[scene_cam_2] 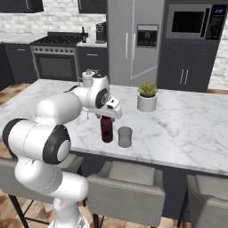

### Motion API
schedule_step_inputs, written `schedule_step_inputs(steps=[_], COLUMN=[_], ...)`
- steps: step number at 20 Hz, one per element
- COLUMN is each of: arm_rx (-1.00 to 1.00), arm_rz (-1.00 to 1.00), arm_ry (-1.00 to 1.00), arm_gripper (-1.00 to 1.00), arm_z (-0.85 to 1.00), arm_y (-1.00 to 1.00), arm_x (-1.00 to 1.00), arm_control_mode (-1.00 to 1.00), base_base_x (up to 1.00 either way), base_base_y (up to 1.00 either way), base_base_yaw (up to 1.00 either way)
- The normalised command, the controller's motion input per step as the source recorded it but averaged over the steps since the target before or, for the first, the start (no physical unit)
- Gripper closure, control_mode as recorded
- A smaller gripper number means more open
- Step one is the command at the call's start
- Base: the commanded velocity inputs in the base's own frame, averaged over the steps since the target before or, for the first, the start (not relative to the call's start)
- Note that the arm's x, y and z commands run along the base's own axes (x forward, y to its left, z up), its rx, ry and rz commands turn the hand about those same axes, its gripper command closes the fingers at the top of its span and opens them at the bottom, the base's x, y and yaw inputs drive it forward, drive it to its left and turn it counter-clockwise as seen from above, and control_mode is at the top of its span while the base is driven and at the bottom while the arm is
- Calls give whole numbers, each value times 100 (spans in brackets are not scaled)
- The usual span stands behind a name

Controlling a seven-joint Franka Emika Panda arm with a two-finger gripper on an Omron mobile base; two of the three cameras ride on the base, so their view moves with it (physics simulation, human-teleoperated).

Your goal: There is a wine glass and glass cup on the dining counter. Place the wine bottle next to the wine glass and the juice bottle next to the glass cup.

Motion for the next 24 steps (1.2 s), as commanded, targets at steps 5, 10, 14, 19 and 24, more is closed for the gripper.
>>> schedule_step_inputs(steps=[5,10,14,19,24], arm_rx=[0,0,0,0,0], arm_rz=[2,5,5,7,3], arm_ry=[-1,-3,-1,0,0], arm_gripper=[-100,-100,-100,-100,-100], arm_z=[11,20,16,14,6], arm_y=[-2,1,1,2,2], arm_x=[-3,-8,-14,-23,-42], arm_control_mode=[-100,-100,-100,-100,-100], base_base_x=[0,0,0,0,0], base_base_y=[0,0,0,0,0], base_base_yaw=[0,0,0,0,0])
